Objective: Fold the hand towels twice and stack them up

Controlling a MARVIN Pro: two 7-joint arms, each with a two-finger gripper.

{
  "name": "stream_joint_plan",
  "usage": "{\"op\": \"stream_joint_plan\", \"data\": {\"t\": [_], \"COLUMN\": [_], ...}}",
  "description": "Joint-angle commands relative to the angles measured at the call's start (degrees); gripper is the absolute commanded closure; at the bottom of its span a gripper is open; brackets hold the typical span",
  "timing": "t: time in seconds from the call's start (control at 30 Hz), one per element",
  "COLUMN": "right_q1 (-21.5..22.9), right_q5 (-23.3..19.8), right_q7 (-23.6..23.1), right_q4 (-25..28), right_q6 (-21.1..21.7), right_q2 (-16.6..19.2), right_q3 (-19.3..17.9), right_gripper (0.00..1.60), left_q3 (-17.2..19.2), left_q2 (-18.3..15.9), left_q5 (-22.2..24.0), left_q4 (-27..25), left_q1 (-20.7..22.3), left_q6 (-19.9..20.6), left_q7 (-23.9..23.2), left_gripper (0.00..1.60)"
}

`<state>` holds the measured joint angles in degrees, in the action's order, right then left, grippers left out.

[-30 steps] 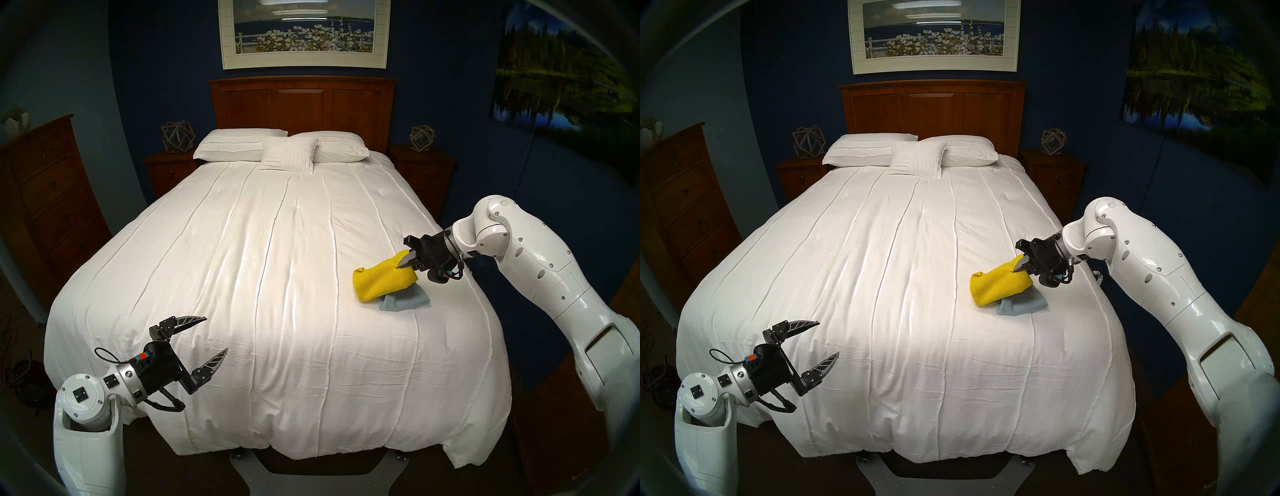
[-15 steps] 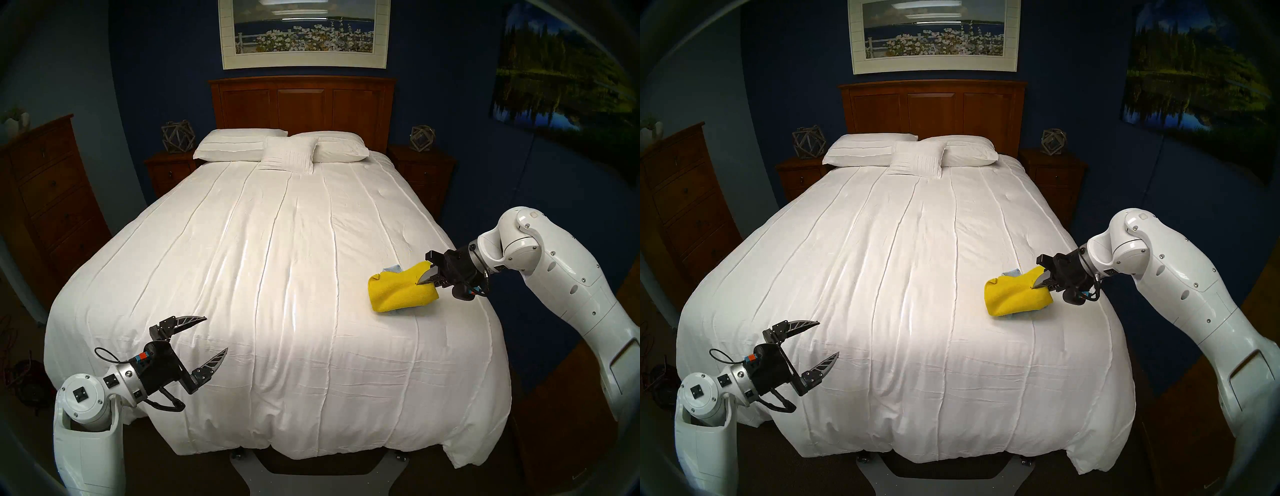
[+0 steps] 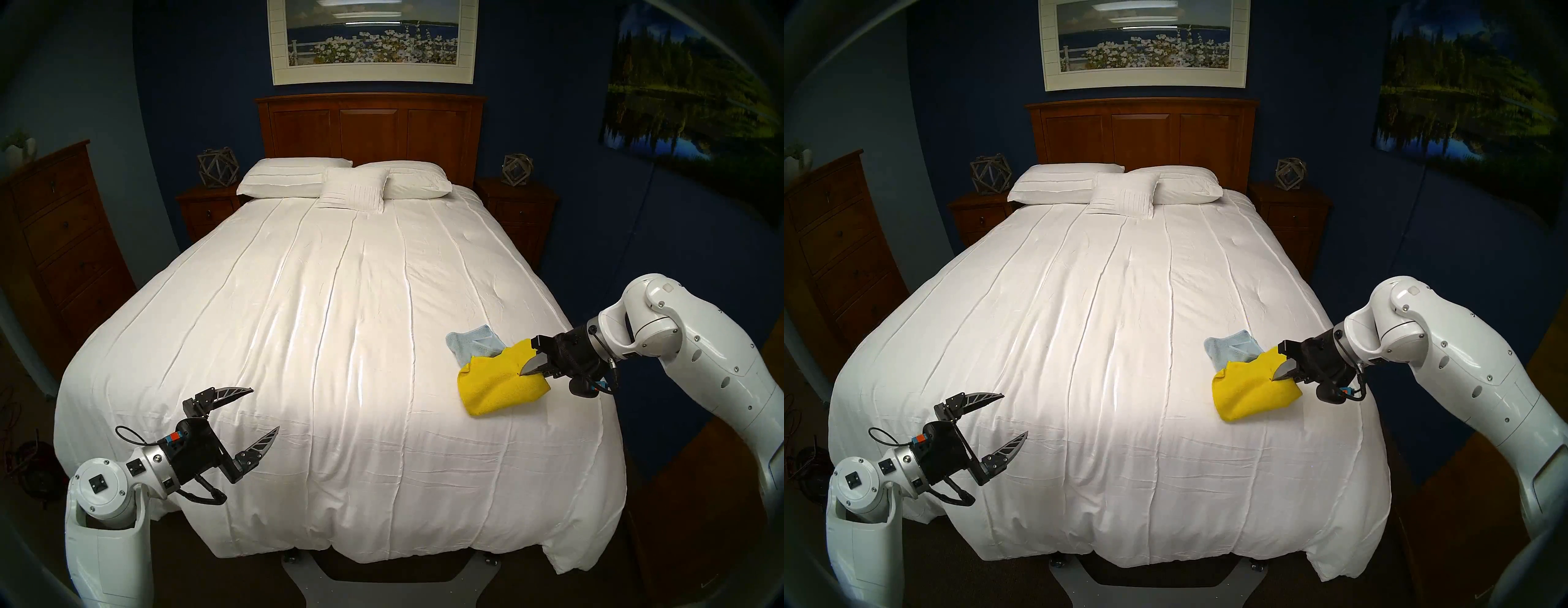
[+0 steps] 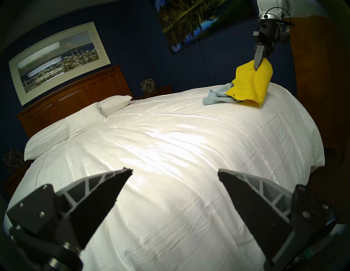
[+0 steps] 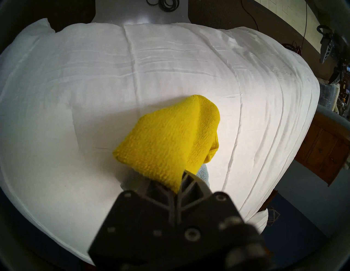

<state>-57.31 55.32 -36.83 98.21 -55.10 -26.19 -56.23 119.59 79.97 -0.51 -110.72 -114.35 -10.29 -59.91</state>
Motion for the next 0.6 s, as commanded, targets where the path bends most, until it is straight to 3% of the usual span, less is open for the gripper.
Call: {"op": "stream_joint_plan", "data": {"t": [0.0, 0.13, 0.27, 0.57], "right_q1": [1.2, 3.5, 5.1, 9.0], "right_q5": [4.7, 2.2, 2.3, 4.2], "right_q7": [6.4, 8.1, 8.7, 9.6], "right_q4": [-1.0, -1.0, -2.3, -7.9], "right_q6": [0.1, 0.9, 1.5, 4.4], "right_q2": [-2.7, -4.9, -7.9, -14.4], "right_q3": [-2.2, -3.8, -4.1, -0.8], "right_gripper": [1.6, 1.6, 1.6, 1.6], "left_q3": [0.1, 0.1, 0.1, 0.1], "left_q2": [0.2, 0.1, 0.1, 0.2], "left_q5": [0.5, 0.4, 0.4, 0.4], "left_q4": [-1.0, -0.9, -0.9, -1.0], "left_q1": [-0.1, 0.0, 0.0, -0.1], "left_q6": [0.0, 0.0, 0.0, 0.0], "left_q7": [-0.1, -0.1, -0.1, -0.1], "left_gripper": [0.0, 0.0, 0.0, 0.0]}}
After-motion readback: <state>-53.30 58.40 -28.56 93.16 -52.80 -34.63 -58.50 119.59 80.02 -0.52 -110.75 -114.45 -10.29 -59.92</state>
